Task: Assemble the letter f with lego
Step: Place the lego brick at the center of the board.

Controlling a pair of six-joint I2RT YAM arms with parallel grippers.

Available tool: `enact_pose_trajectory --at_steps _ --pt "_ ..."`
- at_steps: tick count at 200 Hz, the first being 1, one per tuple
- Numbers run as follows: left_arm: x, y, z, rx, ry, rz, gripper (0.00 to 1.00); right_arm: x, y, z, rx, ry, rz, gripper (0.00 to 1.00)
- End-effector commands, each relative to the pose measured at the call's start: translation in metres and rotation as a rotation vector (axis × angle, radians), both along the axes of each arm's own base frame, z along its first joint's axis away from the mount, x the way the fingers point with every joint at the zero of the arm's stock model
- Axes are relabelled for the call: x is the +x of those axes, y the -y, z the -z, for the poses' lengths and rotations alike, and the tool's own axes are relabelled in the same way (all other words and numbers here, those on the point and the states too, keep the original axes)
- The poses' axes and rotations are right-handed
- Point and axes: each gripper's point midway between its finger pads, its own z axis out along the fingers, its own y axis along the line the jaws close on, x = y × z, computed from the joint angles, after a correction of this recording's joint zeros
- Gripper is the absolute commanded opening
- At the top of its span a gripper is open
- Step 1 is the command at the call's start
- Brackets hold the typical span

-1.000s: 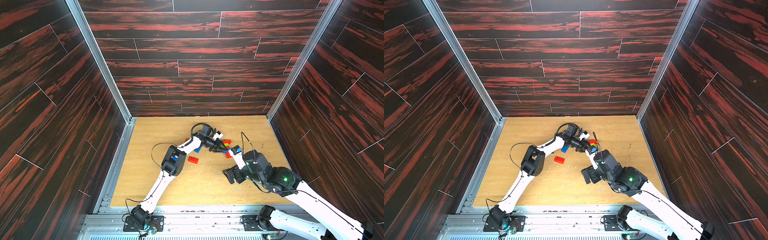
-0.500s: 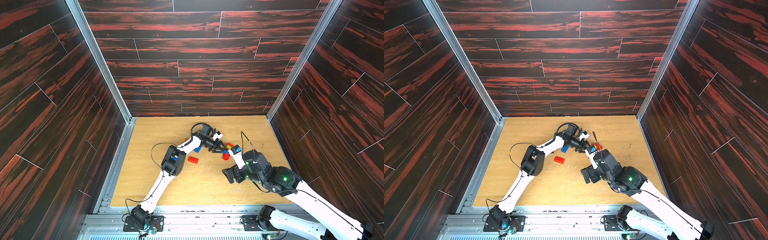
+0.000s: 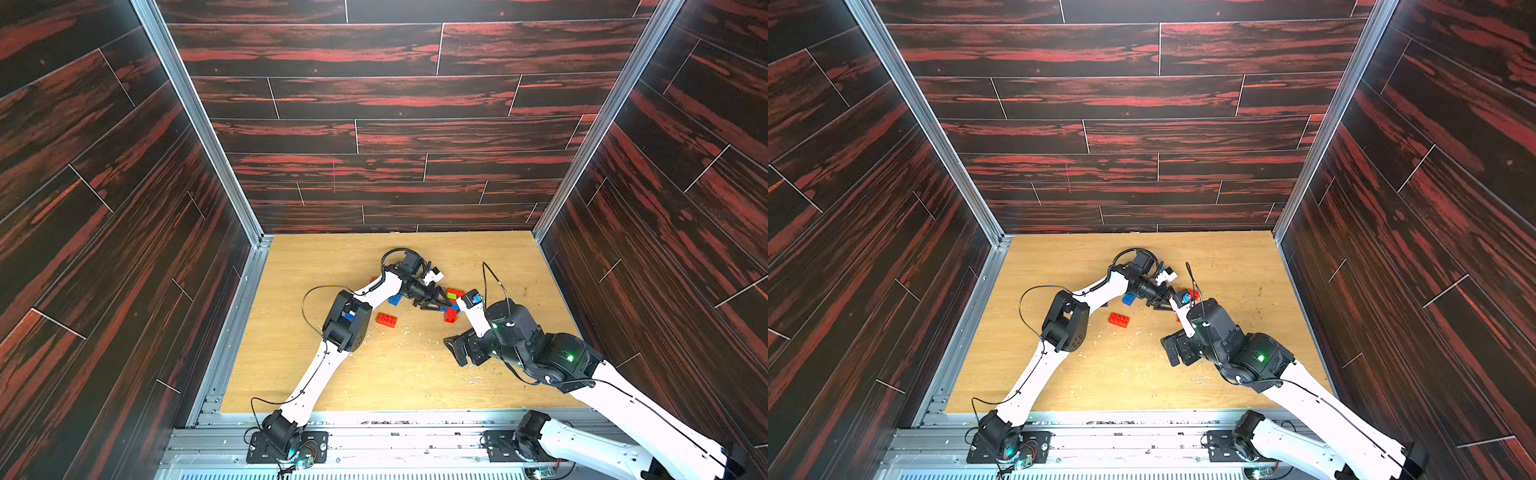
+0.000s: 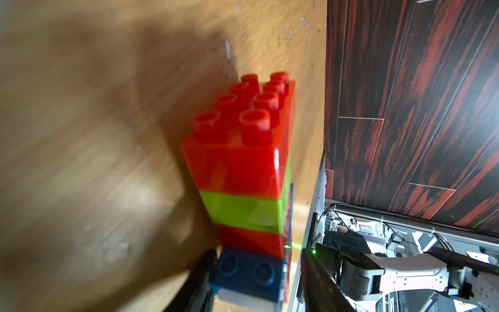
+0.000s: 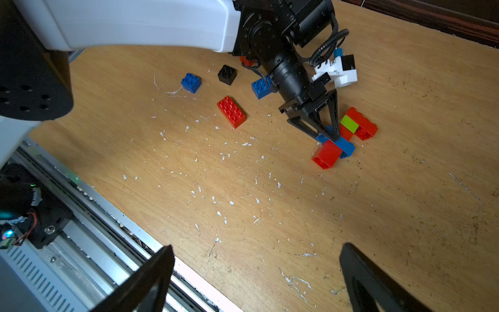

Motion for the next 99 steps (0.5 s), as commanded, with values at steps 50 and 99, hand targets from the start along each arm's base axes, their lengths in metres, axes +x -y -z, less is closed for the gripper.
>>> enact_pose_trajectory --at_steps 50,99 --pt "-0.013 -0.017 -0.014 0.074 0.043 0.03 0.58 0.0 -0.01 -0.009 0.034 0.016 -0.03 0.98" --pt "-0.014 -0.027 -0.013 0.136 0.101 0.04 0.64 -0.003 -0.009 -0.009 0.042 0.017 -0.024 0.98"
